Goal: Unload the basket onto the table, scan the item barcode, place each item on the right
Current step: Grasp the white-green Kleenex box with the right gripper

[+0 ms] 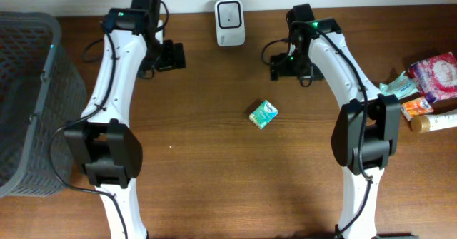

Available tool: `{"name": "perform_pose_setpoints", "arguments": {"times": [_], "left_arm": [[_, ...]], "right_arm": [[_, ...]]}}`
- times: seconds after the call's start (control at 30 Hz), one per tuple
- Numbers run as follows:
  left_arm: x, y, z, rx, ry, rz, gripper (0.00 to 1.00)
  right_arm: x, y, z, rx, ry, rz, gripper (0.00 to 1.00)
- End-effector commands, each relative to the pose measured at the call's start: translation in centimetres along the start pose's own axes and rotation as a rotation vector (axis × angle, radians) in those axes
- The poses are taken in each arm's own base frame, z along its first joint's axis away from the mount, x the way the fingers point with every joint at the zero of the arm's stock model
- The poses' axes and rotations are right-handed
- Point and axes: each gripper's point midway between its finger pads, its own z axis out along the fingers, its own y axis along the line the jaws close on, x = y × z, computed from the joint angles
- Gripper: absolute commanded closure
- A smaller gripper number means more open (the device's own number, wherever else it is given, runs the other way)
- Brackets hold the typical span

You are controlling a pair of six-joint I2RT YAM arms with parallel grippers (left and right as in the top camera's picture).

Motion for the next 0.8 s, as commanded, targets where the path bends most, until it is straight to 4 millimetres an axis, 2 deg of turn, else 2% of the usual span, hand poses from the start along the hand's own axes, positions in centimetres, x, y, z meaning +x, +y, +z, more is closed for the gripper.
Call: {"name": "perform_pose_setpoints", "arguments": {"times": [0.0,0.03,0.07,0.1,0.13,0.23,0.3,0.37,0.4,0.53,0.57,0.6,0.63,0.7,0.73,0.77], "left_arm": [[0.0,3.7,0.9,-0.101,0.01,-0.046,0.01],[0.3,3.9,1.5,-0.105,0.03,-0.049,0.01],[0.4,3.6,1.6,-0.089,0.035,-0.048,0.01],[0.4,3.7,1.6,-0.091,0.035,-0.049,0.01],[0.4,3.7,1.6,-0.091,0.035,-0.049,0.01],[0.4,3.6,1.6,-0.09,0.035,-0.048,0.01],[0.4,3.6,1.6,-0.09,0.035,-0.048,0.01],[0.4,3.6,1.6,-0.09,0.035,-0.047,0.01],[0.4,3.6,1.6,-0.09,0.035,-0.047,0.01],[0.4,3.6,1.6,-0.09,0.035,-0.048,0.01],[0.4,3.6,1.6,-0.09,0.035,-0.047,0.01],[0.4,3.6,1.6,-0.09,0.035,-0.048,0.01],[0.4,3.6,1.6,-0.09,0.035,-0.048,0.01],[0.4,3.6,1.6,-0.09,0.035,-0.048,0.01],[0.4,3.6,1.6,-0.09,0.035,-0.048,0.01],[0.4,3.6,1.6,-0.09,0.035,-0.048,0.01]], "right_arm": [[2.8,7.6,-1.3,-0.41,0.141,0.01,0.02],[4.0,8.6,-1.2,-0.393,0.175,-0.012,0.06],[4.9,9.6,-1.2,-0.389,0.203,-0.012,0.31],[5.3,10.3,-1.2,-0.383,0.215,0.002,0.41],[5.6,10.7,-1.0,-0.355,0.221,0.016,0.41],[7.8,9.3,0.9,-0.055,0.232,0.19,0.5],[9.5,8.0,2.6,0.143,0.195,0.253,0.47],[10.6,8.7,4.5,0.182,0.168,0.252,0.47],[10.3,8.3,5.2,0.224,0.111,0.289,0.47],[8.4,6.8,5.3,0.303,-0.001,0.307,0.48],[8.5,6.8,5.5,0.306,0.003,0.306,0.61],[8.8,6.6,5.7,0.315,0.017,0.302,0.8],[9.0,6.6,5.7,0.312,0.033,0.249,0.96],[7.9,7.2,4.4,0.278,0.018,0.154,0.96],[6.3,9.4,1.8,0.132,0.013,0.054,0.96],[5.3,12.9,-0.9,-0.097,0.022,-0.064,0.96]]}}
